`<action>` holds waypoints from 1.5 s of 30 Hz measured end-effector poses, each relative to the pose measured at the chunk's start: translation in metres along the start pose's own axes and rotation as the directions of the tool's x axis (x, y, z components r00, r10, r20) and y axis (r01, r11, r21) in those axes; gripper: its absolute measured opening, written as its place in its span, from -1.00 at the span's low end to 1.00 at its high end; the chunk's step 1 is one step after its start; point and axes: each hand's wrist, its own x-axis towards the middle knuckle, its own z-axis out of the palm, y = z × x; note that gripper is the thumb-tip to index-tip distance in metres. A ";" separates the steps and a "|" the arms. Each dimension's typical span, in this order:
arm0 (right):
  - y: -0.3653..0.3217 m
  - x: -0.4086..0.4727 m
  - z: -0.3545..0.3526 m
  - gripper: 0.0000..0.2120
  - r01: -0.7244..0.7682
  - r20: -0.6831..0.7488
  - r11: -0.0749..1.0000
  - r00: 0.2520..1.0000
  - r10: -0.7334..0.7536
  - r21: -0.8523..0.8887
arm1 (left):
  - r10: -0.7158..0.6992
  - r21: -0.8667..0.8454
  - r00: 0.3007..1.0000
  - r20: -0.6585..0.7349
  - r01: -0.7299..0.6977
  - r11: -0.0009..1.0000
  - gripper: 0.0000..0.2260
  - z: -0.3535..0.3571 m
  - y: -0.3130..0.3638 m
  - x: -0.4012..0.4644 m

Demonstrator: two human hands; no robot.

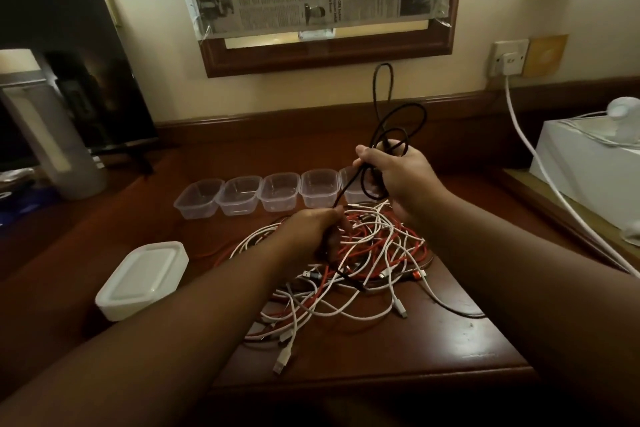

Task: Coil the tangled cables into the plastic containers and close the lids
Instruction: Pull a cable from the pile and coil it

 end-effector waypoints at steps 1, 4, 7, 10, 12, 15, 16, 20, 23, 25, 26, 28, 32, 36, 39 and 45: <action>-0.003 -0.002 -0.001 -0.85 0.012 0.056 0.996 0.998 -0.007 -0.089 | -0.012 -0.007 1.000 -0.015 0.012 1.000 -0.70 -0.002 0.001 0.000; -0.018 -0.011 -0.011 -0.72 0.075 0.451 0.964 0.891 0.050 -0.255 | -0.055 -0.042 0.998 -0.030 0.053 0.998 -0.72 -0.012 0.001 -0.003; -0.034 -0.022 -0.023 -0.30 0.119 0.777 0.923 0.584 0.233 -0.366 | -0.053 -0.063 0.998 0.017 0.054 0.996 -0.76 -0.025 -0.001 -0.010; -0.044 -0.034 -0.029 -0.10 0.056 0.862 0.902 0.326 0.388 -0.427 | -0.031 -0.058 0.997 0.069 0.035 0.998 -0.71 -0.032 0.005 -0.025; -0.048 -0.043 -0.028 -0.14 -0.008 0.858 0.898 0.292 0.422 -0.439 | -0.007 -0.093 0.996 0.093 0.016 0.996 -0.64 -0.031 0.015 -0.037; -0.046 -0.058 -0.019 -0.39 0.036 0.781 0.881 0.481 0.398 -0.471 | 0.056 -0.167 0.997 0.057 -0.046 0.985 -0.70 -0.027 0.028 -0.051; -0.045 -0.062 -0.015 -0.50 0.055 0.741 0.882 0.569 0.357 -0.467 | 0.067 -0.172 0.997 0.024 -0.062 0.983 -0.70 -0.025 0.031 -0.054; -0.039 -0.076 0.001 -0.80 0.021 0.596 0.942 0.779 0.195 -0.336 | 0.078 -0.334 0.997 -0.023 -0.081 0.939 -0.70 -0.015 0.037 -0.067; -0.034 -0.088 0.011 -0.75 0.038 0.581 0.921 0.786 0.212 -0.388 | 0.059 -0.492 0.997 -0.057 -0.080 0.867 -0.72 -0.006 0.040 -0.073; -0.029 -0.095 0.018 -0.72 0.073 0.575 0.881 0.782 0.240 -0.467 | 0.046 -0.547 0.994 -0.099 -0.093 0.832 -0.73 -0.001 0.043 -0.077; -0.027 -0.097 0.020 -0.70 0.077 0.573 0.869 0.780 0.253 -0.489 | 0.041 -0.566 0.992 -0.122 -0.103 0.818 -0.73 0.000 0.046 -0.079; -0.025 -0.102 0.023 -0.71 0.089 0.570 0.837 0.771 0.286 -0.540 | 0.028 -0.610 0.988 -0.153 -0.117 0.784 -0.73 0.002 0.051 -0.081; -0.025 -0.110 0.029 -0.84 0.133 0.541 0.787 0.793 0.280 -0.602 | 0.012 -0.620 0.978 -0.210 -0.143 0.772 -0.77 0.003 0.058 -0.077; -0.025 -0.111 0.035 -0.77 -0.142 0.594 0.913 0.719 0.360 -0.381 | 0.059 -0.402 0.958 -0.282 -0.174 0.899 -0.79 0.001 0.054 -0.070; -0.028 -0.105 0.038 -0.66 -0.305 0.666 0.929 0.651 0.364 -0.210 | 0.026 -0.435 0.986 -0.163 -0.095 0.895 -0.79 0.000 0.049 -0.070; -0.035 -0.088 0.042 -0.62 -0.411 0.680 0.864 0.724 0.116 0.291 | 0.019 -0.538 0.996 -0.092 -0.066 0.841 -0.42 0.020 0.030 -0.054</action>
